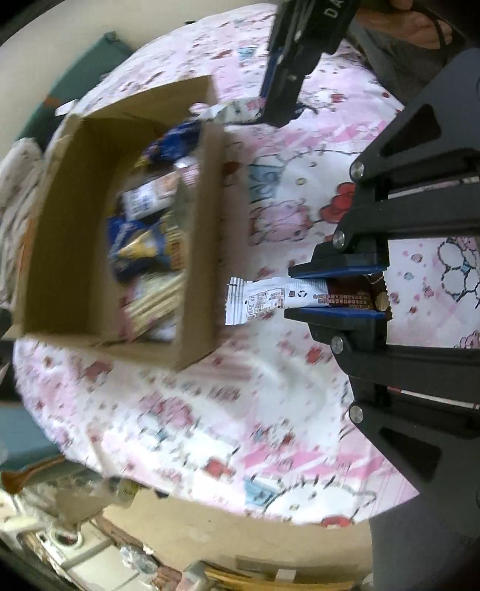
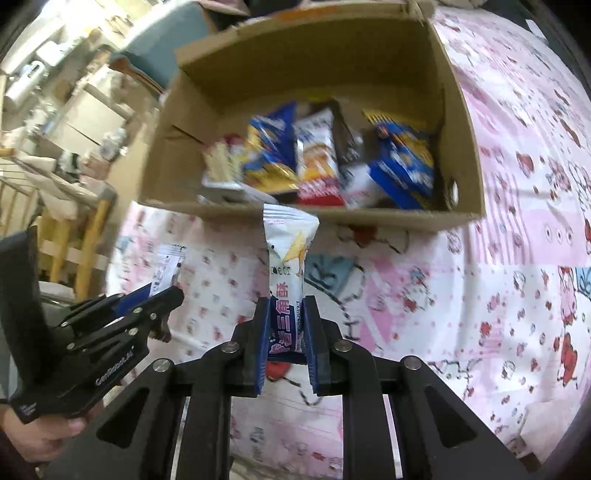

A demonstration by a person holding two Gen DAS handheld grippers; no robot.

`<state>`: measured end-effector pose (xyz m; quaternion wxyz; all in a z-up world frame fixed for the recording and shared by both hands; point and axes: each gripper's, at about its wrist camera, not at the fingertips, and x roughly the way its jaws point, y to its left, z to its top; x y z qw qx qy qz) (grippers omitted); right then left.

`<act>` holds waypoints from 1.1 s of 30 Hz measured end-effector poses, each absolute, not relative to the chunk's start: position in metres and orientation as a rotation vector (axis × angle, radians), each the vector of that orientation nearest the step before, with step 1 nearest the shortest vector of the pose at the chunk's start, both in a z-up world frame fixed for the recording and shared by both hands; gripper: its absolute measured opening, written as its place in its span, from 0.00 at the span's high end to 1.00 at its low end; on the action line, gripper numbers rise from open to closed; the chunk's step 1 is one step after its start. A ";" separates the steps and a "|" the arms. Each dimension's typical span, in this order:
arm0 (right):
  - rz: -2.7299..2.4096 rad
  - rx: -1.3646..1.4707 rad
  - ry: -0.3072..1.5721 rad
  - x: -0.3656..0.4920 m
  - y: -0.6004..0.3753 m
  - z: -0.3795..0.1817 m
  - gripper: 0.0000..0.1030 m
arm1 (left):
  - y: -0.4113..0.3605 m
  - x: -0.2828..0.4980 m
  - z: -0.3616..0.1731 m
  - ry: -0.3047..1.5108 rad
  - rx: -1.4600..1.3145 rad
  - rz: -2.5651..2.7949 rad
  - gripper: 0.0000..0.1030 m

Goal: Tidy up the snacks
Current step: 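Lower both stick snacks into the box and open both grippers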

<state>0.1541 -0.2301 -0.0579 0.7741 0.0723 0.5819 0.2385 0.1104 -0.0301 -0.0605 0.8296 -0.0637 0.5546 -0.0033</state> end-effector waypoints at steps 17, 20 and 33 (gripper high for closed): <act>0.547 0.337 1.008 0.183 -0.262 -0.009 0.82 | -0.016 0.174 0.004 1.011 -0.097 0.010 0.89; 0.488 0.370 0.993 0.197 -0.273 -0.011 0.82 | -0.023 0.185 0.005 1.008 -0.077 -0.001 0.89; 0.381 0.343 1.116 0.232 -0.265 -0.049 0.82 | -0.046 0.226 -0.033 1.102 -0.100 -0.045 0.86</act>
